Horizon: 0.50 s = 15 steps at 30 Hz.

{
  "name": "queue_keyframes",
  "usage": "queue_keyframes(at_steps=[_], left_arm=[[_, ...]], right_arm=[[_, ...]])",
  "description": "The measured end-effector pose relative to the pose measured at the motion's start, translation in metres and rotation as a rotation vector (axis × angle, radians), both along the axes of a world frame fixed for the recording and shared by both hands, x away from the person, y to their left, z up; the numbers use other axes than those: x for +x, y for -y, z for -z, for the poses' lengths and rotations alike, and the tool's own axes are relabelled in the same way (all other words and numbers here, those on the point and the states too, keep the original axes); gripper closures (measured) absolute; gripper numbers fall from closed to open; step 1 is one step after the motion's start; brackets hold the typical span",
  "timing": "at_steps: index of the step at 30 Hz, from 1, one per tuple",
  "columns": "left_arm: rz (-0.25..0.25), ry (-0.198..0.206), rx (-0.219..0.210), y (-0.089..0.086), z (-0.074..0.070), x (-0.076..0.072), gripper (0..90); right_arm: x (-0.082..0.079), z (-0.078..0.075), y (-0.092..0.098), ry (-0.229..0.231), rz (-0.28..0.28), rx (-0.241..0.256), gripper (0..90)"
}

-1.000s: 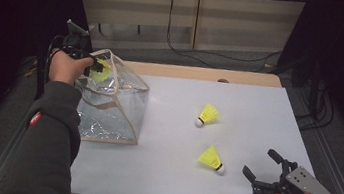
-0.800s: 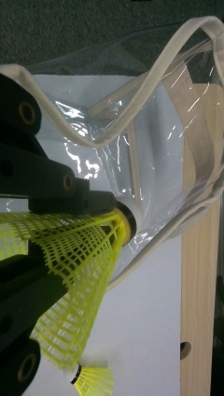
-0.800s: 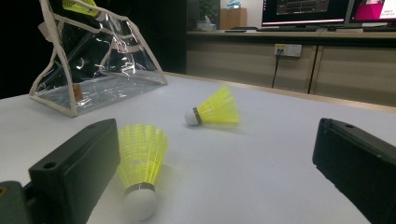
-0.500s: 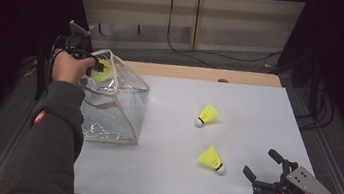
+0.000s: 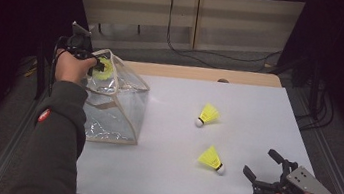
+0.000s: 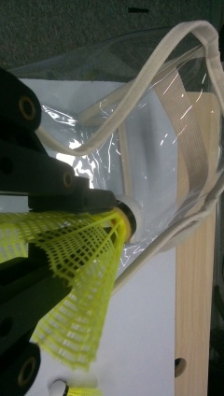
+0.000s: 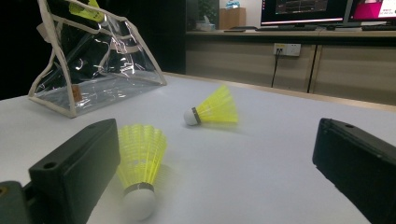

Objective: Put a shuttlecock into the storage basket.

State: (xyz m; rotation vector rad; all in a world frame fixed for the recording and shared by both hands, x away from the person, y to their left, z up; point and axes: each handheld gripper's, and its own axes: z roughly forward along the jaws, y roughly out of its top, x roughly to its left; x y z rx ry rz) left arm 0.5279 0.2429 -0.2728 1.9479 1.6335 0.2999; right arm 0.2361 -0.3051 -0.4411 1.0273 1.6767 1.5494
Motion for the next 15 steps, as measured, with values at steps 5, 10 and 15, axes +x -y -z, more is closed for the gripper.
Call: queue_keyframes(at_steps=[5,10,15], left_arm=[[-0.007,0.0,0.006,0.0021,0.0018,0.0011,79.5],[-0.009,0.007,0.016,0.001,0.002,0.0018,81.3],[-0.025,0.015,0.03,-0.0015,0.0023,0.0019,84.4]], right_arm=[[0.0001,0.0002,0.0001,0.0,0.001,-0.003,0.5],[0.0002,0.0003,0.0,0.0,0.0,-0.002,0.5],[0.0003,0.0005,-0.0006,0.0,-0.003,-0.001,0.5]])
